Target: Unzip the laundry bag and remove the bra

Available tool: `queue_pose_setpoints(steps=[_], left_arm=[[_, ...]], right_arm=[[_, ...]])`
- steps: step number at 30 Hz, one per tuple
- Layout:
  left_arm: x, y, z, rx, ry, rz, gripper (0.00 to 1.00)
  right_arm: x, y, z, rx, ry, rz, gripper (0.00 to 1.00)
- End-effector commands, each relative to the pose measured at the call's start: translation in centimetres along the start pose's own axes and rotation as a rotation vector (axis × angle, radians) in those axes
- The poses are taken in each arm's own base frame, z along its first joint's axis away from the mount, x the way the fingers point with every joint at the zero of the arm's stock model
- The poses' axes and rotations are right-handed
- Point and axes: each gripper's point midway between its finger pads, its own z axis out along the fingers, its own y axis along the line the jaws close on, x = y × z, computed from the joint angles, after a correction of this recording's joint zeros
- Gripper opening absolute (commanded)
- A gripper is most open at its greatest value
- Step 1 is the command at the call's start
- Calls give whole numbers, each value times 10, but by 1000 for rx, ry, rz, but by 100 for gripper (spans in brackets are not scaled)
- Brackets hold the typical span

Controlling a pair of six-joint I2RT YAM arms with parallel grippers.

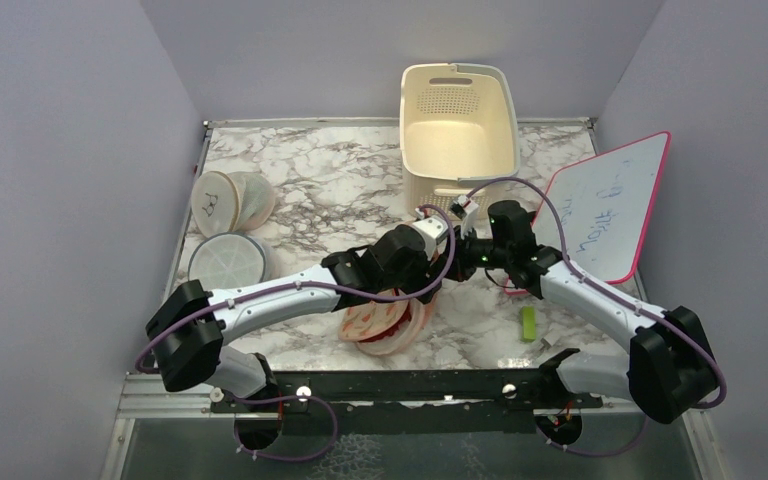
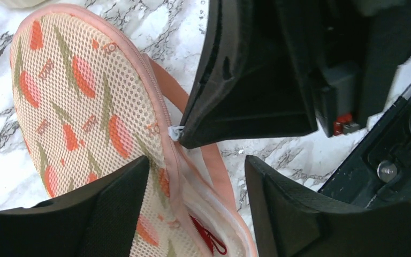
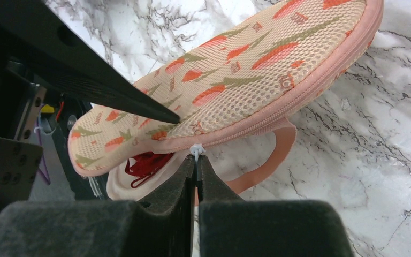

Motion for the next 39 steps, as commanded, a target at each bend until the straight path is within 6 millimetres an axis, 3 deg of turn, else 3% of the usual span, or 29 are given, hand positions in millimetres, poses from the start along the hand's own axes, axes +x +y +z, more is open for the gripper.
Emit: queue_pose_setpoints(steps=[1,10,13,17,19,28,39], left_arm=[[-8,9,0,-68,-19,-2,52],[-5,24,-4,-136,-10,32,40],[-8,25,-4,-141,-7,43,29],[-8,22,-5,-122,1,70,8],[-5,24,-6,-123,12,91,4],[4,12,-14,-14,33,195,0],[4,5,-30,53,-7,225,0]], right_arm=[[-3,8,-5,-35,-14,-29,1],[-3,11,-7,-42,-7,-45,1],[-2,10,-7,-42,-5,-44,1],[-2,3,-8,3,-7,-36,1],[-4,-4,-9,56,-12,-26,1],[-26,-44,-16,309,-40,-13,1],[-49,-85,2,405,-37,-11,1]])
